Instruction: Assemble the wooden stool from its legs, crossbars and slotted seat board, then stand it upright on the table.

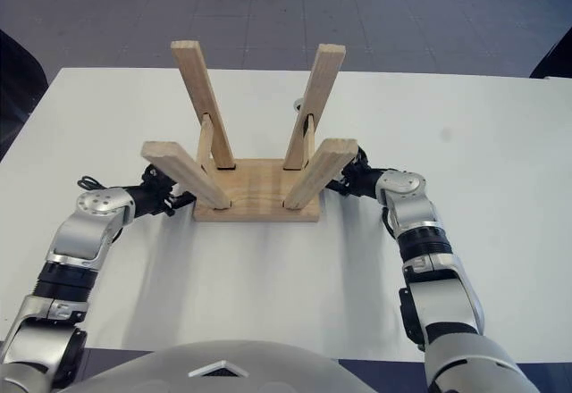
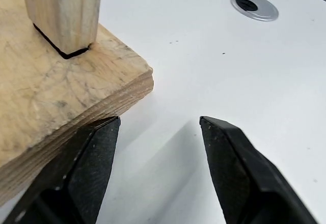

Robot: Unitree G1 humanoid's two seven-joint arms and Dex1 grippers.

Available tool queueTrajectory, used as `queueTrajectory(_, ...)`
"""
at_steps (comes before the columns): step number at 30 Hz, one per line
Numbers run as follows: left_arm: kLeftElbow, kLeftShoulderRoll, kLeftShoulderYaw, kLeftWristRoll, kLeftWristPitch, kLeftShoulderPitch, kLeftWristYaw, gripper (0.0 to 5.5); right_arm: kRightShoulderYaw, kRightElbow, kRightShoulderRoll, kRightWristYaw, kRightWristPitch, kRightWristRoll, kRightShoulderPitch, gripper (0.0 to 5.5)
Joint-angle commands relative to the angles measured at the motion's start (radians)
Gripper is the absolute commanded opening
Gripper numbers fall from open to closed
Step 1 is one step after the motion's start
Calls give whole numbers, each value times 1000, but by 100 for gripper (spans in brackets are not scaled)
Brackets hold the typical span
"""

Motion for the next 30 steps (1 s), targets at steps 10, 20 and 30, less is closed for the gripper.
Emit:
queueTrajectory(10, -36, 160, 239, -102, -205, 154, -73, 280, -122, -255, -197, 185, 89, 96, 25, 289)
queueTrajectory(20, -470, 318, 378, -620, 73, 184, -414, 344, -168, -620, -479, 636, 395, 361, 86, 292)
queueTrajectory(30, -478, 257, 322, -749, 168, 58, -385, 344, -164, -722, -388, 622, 505, 499, 31, 292)
